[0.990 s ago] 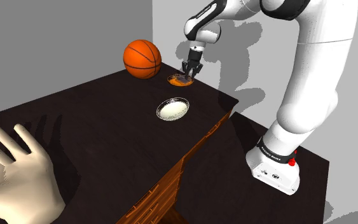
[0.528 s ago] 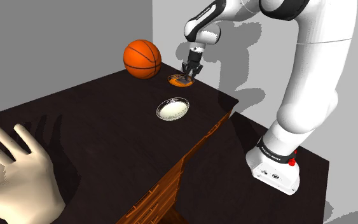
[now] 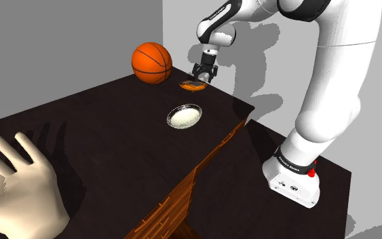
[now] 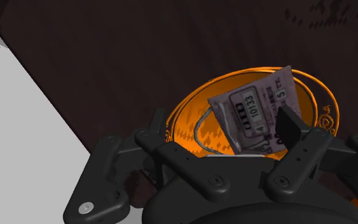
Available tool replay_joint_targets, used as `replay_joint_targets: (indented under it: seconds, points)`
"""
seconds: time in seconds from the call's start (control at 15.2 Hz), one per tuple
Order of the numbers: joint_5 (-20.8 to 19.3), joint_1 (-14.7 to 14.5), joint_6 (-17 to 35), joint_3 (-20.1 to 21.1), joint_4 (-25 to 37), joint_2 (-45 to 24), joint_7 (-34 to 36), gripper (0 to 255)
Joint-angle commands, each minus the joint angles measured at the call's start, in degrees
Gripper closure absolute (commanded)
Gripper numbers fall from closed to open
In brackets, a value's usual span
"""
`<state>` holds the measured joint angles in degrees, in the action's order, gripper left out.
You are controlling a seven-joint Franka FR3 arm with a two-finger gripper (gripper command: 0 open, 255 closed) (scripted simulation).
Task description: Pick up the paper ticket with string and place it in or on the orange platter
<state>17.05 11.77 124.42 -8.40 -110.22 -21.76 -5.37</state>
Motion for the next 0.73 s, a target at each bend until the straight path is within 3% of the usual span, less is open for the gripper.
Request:
replay_joint_targets:
  seconds: [0.0,0.13,0.66]
  points:
    - [-0.6,0.2,-2.5,-0.4,1.2,1.4,0.3,0]
    - [-1.3,0.4,-5.5,-0.8,2.8,2.8,0.8,0]
    - [-1.3,0.4,-5.5,-0.8,2.8,2.8,0.8,0]
